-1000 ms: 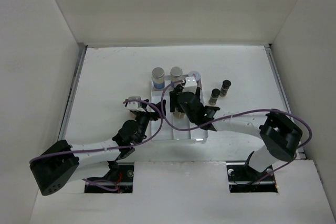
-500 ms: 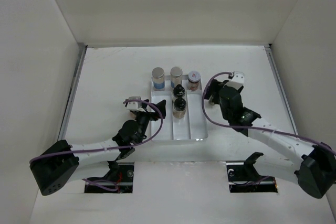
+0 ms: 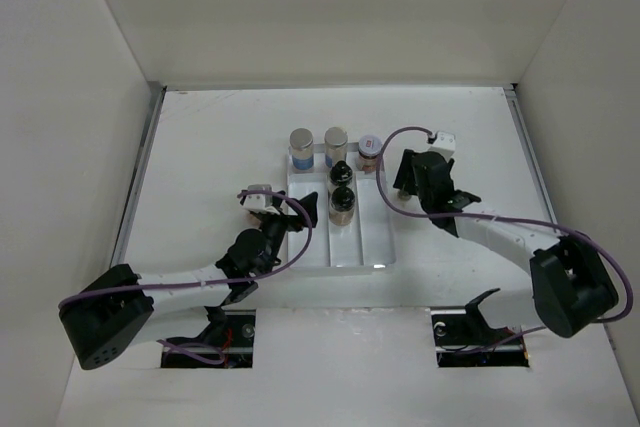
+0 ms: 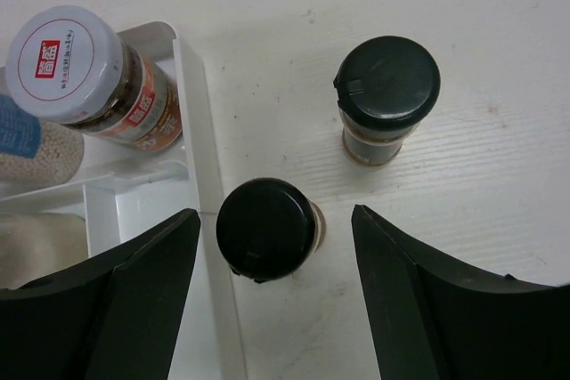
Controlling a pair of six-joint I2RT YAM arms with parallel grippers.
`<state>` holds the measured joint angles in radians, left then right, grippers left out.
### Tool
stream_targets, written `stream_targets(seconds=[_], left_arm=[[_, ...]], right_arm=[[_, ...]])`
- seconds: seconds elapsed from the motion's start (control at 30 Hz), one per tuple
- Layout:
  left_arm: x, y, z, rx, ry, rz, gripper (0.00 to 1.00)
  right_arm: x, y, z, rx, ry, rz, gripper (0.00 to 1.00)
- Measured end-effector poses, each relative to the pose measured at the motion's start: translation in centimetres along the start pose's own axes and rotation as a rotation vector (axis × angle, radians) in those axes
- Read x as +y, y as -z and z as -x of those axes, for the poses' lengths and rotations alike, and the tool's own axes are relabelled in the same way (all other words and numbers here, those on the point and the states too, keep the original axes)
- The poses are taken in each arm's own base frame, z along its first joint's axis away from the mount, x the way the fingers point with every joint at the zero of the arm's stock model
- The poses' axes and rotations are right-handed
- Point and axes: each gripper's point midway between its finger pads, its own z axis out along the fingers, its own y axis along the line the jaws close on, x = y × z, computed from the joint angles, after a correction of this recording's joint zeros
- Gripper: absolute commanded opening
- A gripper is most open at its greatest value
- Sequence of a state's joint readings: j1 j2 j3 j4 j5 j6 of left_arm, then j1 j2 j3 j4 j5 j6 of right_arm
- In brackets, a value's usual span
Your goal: Organize the condiment bottles
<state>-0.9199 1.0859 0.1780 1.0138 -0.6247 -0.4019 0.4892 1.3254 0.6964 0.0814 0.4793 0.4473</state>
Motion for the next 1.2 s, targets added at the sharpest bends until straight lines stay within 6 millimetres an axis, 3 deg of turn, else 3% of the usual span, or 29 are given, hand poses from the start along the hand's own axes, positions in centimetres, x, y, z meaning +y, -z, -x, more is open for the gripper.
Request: stream_targets(seconds=[0.23,0.4,0.53,0.67,0.73,0.87,1.2], left_arm=[[0.0,0.0,-0.1,0.002,-0.002,0.001,0.88],[0.0,0.0,-0.1,0.002,-0.002,0.001,0.88],[0.0,0.0,-0.1,0.002,-0.002,0.001,0.88],[0.0,0.0,-0.1,0.002,-0.002,0.001,0.88],[0.0,0.0,-0.1,0.002,-0.002,0.001,0.88],[0.1,0.0,-0.1,0.001,-0.002,0.004,0.88],[-0.1,0.0,0.5,-0.014,0.01,-0.002,0.88]], right_arm=[[0.2,-1.2,-0.4,0.021,0.015,-0.009,0.54],[0.2,-0.6,0.2,0.002,0.021,-0.016,0.51],[2.1,2.7,2.5,-0.069,0.019,0.051,0.51],[5.8,7.7,4.8,-0.151,-0.016,0.206,0.51],[7.8,10.1,4.9,-0.164,-0.034,0.29,0.51],[10.7,12.3,3.2,-0.127,-0.03,0.393,0.51],[14.6,11.7,-3.9,0.025,0.113,0.428,0.51]])
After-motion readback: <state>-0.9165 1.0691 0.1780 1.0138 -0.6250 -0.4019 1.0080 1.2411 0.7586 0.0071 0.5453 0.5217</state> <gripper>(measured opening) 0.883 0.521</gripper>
